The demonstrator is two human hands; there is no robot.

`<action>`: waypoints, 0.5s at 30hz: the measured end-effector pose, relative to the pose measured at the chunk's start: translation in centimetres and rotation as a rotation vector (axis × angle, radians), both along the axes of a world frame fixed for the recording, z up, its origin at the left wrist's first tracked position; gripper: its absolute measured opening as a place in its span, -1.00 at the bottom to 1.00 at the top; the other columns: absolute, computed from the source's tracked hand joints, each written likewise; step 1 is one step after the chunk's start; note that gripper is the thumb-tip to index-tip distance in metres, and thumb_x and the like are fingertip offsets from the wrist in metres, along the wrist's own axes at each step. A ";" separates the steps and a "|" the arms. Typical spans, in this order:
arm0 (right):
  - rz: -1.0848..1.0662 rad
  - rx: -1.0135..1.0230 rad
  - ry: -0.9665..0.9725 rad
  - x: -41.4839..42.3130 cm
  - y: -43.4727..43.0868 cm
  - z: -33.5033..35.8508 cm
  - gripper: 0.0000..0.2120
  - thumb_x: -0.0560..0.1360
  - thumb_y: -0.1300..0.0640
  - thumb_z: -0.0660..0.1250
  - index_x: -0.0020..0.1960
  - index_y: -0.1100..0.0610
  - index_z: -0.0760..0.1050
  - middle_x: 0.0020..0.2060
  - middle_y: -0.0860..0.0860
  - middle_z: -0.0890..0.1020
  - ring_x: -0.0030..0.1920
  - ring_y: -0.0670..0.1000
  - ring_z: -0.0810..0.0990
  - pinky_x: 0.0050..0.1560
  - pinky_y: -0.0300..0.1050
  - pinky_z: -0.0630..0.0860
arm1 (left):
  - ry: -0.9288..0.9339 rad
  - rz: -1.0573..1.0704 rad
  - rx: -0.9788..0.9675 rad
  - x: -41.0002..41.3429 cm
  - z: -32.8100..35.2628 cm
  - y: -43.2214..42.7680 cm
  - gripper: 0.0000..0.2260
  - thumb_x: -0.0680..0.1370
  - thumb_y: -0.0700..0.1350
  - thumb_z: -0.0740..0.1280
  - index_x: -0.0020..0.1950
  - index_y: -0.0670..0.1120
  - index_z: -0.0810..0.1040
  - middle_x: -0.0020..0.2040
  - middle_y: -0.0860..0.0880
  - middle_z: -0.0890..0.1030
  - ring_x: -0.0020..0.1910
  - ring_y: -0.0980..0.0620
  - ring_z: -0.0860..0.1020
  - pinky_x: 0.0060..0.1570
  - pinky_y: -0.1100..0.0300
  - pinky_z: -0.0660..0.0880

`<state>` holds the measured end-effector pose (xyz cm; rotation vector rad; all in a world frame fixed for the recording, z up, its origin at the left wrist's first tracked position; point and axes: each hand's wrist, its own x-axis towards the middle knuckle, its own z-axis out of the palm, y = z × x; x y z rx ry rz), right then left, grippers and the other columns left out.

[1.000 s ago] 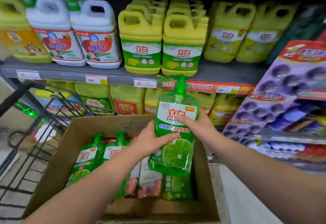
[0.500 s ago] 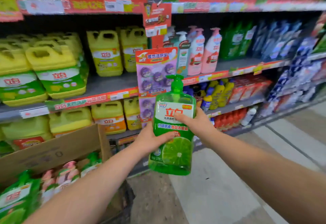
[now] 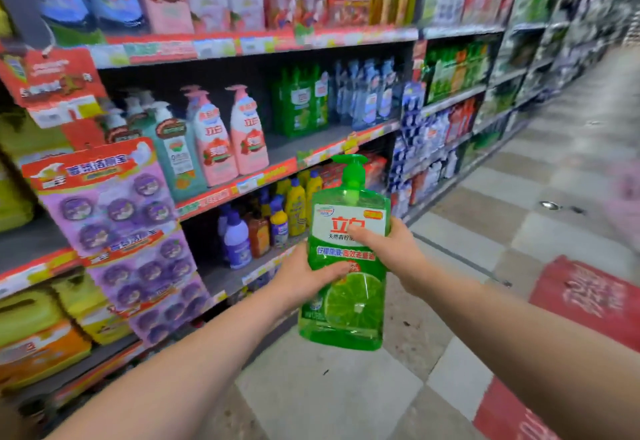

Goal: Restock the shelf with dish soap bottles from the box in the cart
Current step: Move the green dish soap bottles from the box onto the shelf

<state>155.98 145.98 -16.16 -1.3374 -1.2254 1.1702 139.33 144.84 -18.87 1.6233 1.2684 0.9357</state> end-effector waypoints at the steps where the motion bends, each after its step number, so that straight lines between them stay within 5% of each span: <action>1: -0.028 0.000 0.005 1.3 0.9 -0.1 -0.77 0.36 0.09 0.51 -0.03 0.03 0.54 -0.07 0.02 0.71 -0.12 0.00 0.70 -0.07 -0.04 0.63 | -0.001 -0.033 0.009 1.3 0.0 1.3 -0.79 0.39 -0.09 0.49 -0.05 0.10 0.55 -0.20 0.24 0.64 -0.23 0.36 0.58 -0.25 0.52 0.42; 9: -0.165 0.013 0.018 10.1 12.0 0.2 -0.74 0.37 0.13 0.51 -0.01 0.05 0.50 -0.09 0.03 0.70 -0.12 0.00 0.70 -0.09 -0.08 0.62 | -0.005 -0.230 0.023 9.9 0.5 15.0 -0.80 0.38 0.01 0.48 -0.12 0.24 0.50 -0.25 0.45 0.59 -0.23 0.48 0.54 -0.28 0.57 0.39; 15: -0.266 0.056 0.071 14.5 21.6 0.3 -0.74 0.35 0.13 0.52 -0.03 0.04 0.51 -0.21 -0.07 0.70 -0.23 -0.11 0.70 -0.29 -0.27 0.58 | 0.047 -0.264 0.039 14.4 1.2 26.1 -0.80 0.37 0.03 0.48 -0.15 0.20 0.48 -0.22 0.31 0.57 -0.21 0.37 0.54 -0.20 0.43 0.43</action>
